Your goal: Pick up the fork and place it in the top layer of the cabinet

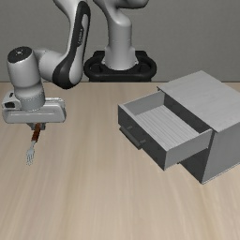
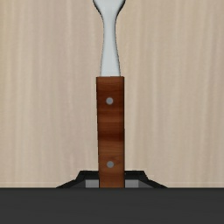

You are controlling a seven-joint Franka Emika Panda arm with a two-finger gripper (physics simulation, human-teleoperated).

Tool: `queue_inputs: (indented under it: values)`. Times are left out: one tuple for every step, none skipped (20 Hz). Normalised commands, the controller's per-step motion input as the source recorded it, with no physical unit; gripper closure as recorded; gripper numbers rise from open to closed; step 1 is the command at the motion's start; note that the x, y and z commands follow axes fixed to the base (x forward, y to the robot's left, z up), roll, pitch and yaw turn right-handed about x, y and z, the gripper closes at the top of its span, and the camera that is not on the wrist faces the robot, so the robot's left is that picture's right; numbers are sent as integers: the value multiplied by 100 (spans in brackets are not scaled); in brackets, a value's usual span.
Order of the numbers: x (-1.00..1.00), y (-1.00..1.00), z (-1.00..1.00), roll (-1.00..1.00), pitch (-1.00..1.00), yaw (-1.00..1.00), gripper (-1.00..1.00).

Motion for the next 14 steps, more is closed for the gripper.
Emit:
queue_inputs:
  values:
    - [0,0,100,0,0,0,100]
    - [0,0,100,0,0,0,100]
    - [0,0,100,0,0,0,100]
    - [0,0,100,0,0,0,100]
    - [0,0,100,0,0,0,100]
    - [0,0,100,0,0,0,100]
    - [0,0,100,0,0,0,100]
    - [0,0,100,0,0,0,100]
    - [0,0,100,0,0,0,100]
    - [0,0,100,0,0,0,100]
    - [0,0,100,0,0,0,100]
    - [0,0,100,0,0,0,100]
    - [0,0,100,0,0,0,100]
    - [0,0,100,0,0,0,100]
